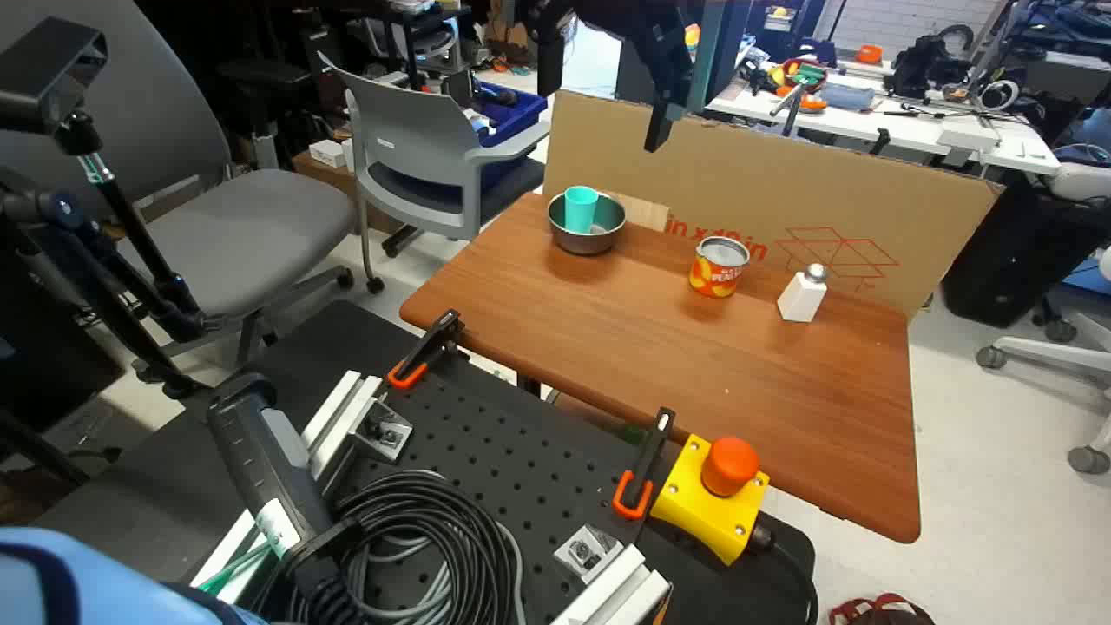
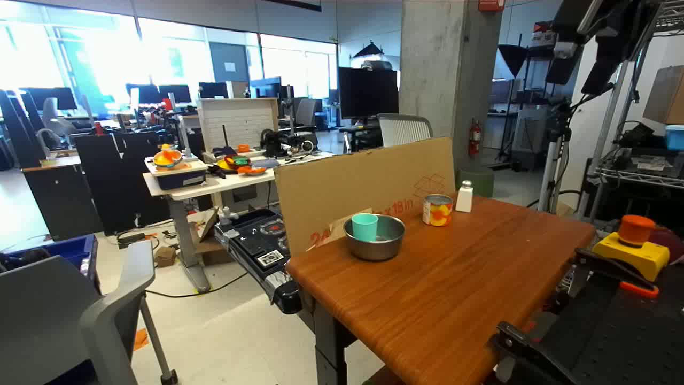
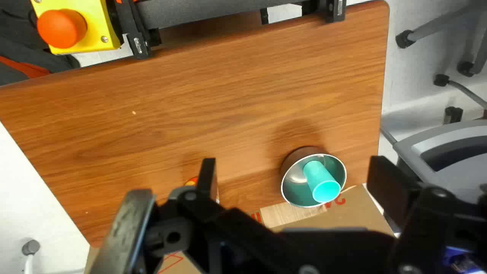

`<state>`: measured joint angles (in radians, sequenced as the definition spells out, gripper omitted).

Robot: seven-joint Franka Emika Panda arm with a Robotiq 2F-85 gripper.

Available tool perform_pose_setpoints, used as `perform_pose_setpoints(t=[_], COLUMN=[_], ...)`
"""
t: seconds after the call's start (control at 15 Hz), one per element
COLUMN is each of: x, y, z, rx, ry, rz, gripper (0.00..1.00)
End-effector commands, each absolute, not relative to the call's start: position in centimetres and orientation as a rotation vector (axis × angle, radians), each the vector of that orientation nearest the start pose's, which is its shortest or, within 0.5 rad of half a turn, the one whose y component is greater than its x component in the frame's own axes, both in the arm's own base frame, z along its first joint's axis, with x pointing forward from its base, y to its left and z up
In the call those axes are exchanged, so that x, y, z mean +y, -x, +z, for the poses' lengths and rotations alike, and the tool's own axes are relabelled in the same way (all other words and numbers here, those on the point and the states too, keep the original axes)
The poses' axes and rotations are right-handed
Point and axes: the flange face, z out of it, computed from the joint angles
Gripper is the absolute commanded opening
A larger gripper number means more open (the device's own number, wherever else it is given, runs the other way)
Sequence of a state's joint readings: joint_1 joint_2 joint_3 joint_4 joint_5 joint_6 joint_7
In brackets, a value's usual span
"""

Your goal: Pick the blue cup and put it on the table

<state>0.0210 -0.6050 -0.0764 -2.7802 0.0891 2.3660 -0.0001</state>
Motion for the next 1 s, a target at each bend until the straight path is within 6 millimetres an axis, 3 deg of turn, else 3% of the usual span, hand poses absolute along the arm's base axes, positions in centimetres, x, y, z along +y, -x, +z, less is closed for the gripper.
perform_pose_setpoints(t=[0.0,0.47,0.67,0.93], x=[-1.7,-1.7,-0.5,1.5], y=[-35.7,-35.7,-38.1,-42.7], z=[40.1,40.1,38.7,36.5], rx=[0.156,0.156,0.241,0.325], ry=[3.017,3.017,3.051,3.056], rz=[-0.287,-0.287,-0.205,-0.120], gripper=[1.00,1.00,1.00,1.00])
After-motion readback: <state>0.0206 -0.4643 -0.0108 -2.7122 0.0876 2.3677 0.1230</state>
